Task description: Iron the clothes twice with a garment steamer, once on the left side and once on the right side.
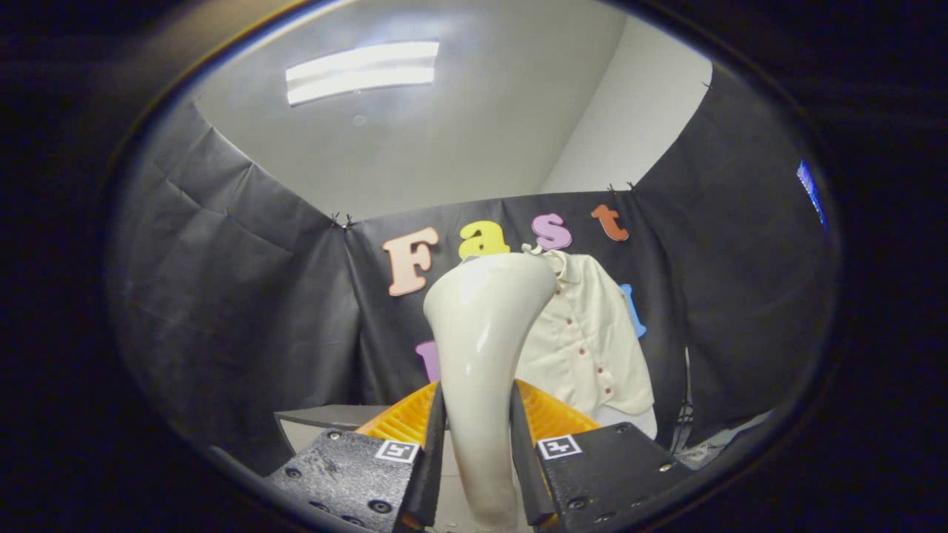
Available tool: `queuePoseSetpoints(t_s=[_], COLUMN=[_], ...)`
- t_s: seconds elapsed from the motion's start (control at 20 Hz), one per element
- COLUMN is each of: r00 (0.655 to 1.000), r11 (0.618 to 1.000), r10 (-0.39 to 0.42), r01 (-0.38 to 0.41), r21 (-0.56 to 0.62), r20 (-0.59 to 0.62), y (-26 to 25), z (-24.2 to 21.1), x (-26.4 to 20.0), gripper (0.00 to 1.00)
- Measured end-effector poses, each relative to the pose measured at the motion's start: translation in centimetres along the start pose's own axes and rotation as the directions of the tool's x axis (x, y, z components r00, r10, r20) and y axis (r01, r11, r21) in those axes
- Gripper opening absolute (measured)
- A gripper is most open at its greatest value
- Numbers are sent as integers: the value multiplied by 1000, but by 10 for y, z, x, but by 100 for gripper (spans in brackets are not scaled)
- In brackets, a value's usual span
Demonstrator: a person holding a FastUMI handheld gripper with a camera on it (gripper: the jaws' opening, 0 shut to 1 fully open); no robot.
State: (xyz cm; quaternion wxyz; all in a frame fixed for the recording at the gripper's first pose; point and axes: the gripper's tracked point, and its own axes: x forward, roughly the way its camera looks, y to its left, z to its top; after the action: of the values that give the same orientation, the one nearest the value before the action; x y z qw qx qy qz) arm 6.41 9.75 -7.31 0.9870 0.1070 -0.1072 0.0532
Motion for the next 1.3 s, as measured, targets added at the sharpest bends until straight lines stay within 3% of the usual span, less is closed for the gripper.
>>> queuePoseSetpoints(t_s=[0.85,1.3], r00=[992,990], r11=[1000,999], r10=[-10,3], r01=[13,4], r21=[24,52], r20=[-124,-141], y=[-18,-14], z=[-90,-96], x=[-25,-26], gripper=[45,45])
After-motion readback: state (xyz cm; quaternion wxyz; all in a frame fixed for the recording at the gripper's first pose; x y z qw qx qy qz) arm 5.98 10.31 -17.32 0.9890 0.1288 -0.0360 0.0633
